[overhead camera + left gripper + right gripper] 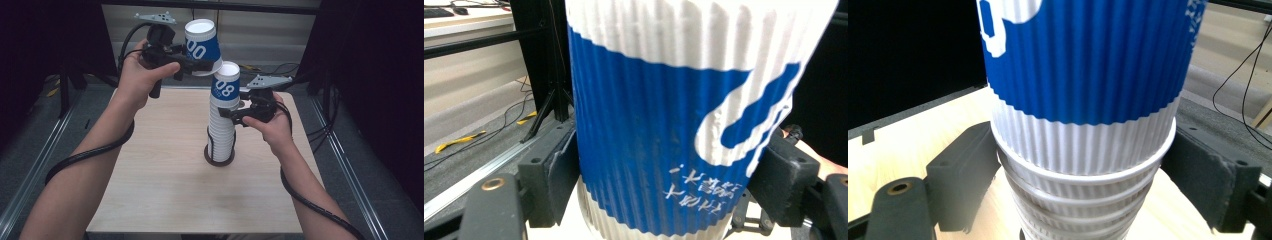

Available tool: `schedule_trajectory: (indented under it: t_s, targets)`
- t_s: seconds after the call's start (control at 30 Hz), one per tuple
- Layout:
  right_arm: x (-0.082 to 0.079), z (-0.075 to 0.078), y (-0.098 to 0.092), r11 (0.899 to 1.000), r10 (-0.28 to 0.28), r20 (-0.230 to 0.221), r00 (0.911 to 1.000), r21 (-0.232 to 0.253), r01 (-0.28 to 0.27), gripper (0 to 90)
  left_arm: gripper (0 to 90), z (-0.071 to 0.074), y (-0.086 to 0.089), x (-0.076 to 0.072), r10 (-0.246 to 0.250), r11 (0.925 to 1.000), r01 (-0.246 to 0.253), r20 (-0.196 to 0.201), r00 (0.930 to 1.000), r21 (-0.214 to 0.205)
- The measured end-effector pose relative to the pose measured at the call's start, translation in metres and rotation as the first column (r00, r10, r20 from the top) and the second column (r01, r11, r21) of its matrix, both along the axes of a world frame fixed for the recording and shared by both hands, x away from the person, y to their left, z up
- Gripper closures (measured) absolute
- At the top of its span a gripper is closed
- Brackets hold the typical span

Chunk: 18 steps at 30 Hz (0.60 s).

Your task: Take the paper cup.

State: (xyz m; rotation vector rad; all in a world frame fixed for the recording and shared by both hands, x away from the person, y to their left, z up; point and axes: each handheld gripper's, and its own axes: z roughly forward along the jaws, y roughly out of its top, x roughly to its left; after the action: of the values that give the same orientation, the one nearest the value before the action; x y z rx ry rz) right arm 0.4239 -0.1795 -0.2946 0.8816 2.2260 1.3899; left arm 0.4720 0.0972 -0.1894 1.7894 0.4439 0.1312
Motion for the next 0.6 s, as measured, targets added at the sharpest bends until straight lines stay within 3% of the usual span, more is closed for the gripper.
schedule_trajectory:
  t_s: [0.6]
  targets:
    - [-0.003,-0.001,-0.005,1.000,0.005,0.007,1.0000,0.017,-0.005,14.9,22.0,-0.021,0.030,0.000,0.039,0.9992,-0.039,-0.008,0.9992,0.013]
